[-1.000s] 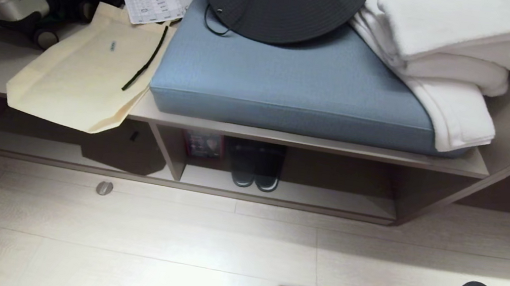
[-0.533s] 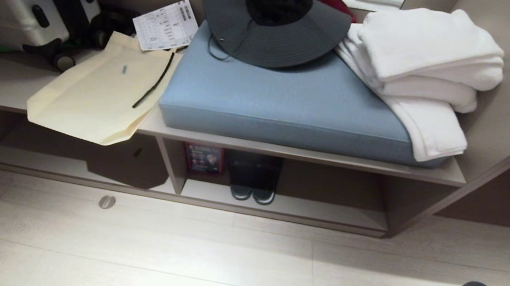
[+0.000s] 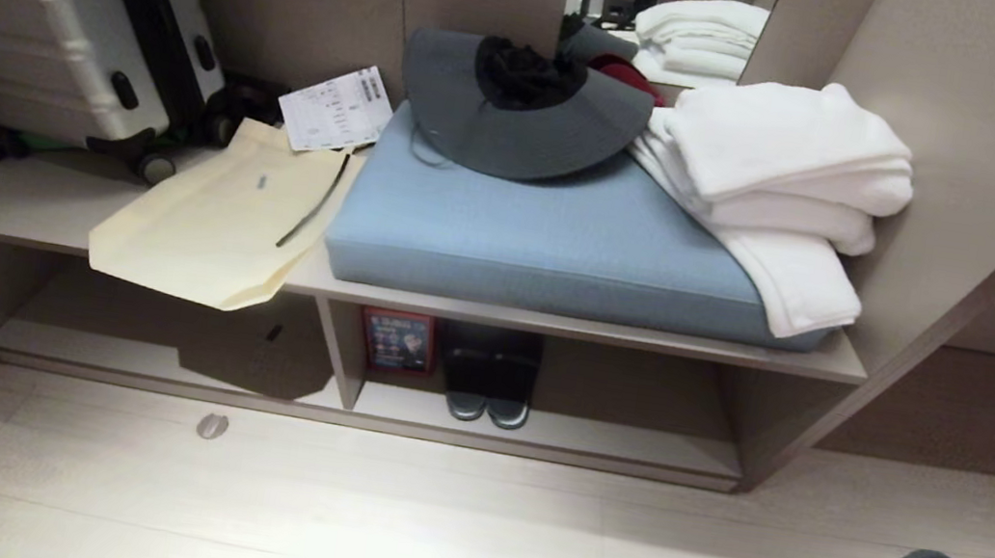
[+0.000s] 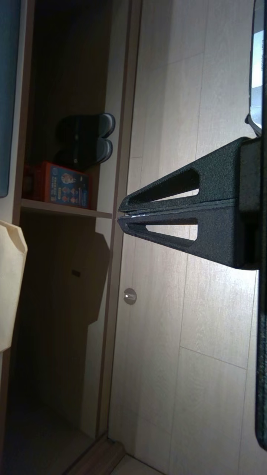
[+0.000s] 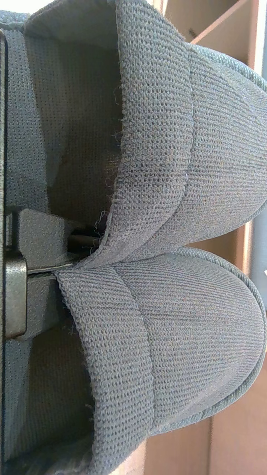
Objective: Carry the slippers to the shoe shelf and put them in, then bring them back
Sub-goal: Place the slippers on the floor
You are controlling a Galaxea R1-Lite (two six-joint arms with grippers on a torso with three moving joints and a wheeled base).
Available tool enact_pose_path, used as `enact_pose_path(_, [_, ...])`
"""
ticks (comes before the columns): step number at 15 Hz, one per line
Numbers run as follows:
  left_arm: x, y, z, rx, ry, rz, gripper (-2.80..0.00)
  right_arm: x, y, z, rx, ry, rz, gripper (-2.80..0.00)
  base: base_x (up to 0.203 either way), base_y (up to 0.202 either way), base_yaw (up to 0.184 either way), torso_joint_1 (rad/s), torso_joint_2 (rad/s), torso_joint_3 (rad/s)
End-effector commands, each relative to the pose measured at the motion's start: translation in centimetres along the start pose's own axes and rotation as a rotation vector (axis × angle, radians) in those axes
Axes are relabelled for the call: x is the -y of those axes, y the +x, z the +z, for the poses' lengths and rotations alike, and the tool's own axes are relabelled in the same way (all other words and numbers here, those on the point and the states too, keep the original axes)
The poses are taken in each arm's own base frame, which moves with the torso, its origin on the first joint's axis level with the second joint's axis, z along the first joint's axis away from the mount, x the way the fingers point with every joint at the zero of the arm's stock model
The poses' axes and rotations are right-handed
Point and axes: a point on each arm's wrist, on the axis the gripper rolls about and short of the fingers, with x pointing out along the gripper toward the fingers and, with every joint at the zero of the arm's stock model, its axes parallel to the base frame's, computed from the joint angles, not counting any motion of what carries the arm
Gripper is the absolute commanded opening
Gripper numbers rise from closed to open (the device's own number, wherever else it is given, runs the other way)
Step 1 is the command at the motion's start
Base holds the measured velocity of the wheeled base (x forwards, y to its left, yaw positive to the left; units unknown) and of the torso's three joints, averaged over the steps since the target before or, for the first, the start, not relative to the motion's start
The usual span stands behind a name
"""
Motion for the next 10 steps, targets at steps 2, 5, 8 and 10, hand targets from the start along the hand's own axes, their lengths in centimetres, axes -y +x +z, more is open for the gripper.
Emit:
enact_pose_path(2, [0.00,0.02,-0.04,-0.002,-0.002,0.001,-2.80,0.00,0.00,-0.01,0.000,0.000,0.001,-2.80,0.000,0.000,0.000,-0.002,0.00,0.209])
enact_pose_path(5, [0.00,0.02,-0.04,-0.002,-0.002,0.001,-2.80,0.00,0.00,-0.01,0.000,0.000,0.001,-2.80,0.000,0.000,0.000,0.002,0.00,0.200])
enact_pose_path(8, [0.00,0.02,-0.04,-0.002,-0.004,0.001,-2.80,0.00,0.00,-0.02,0.000,0.000,0.001,-2.80,0.000,0.000,0.000,0.001,0.00,0.203])
enact_pose_path(10, [0.00,0.02,-0.04,-0.002,-0.004,0.001,-2.80,0.00,0.00,-0.02,0.000,0.000,0.001,-2.80,0.000,0.000,0.000,0.004,0.00,0.204])
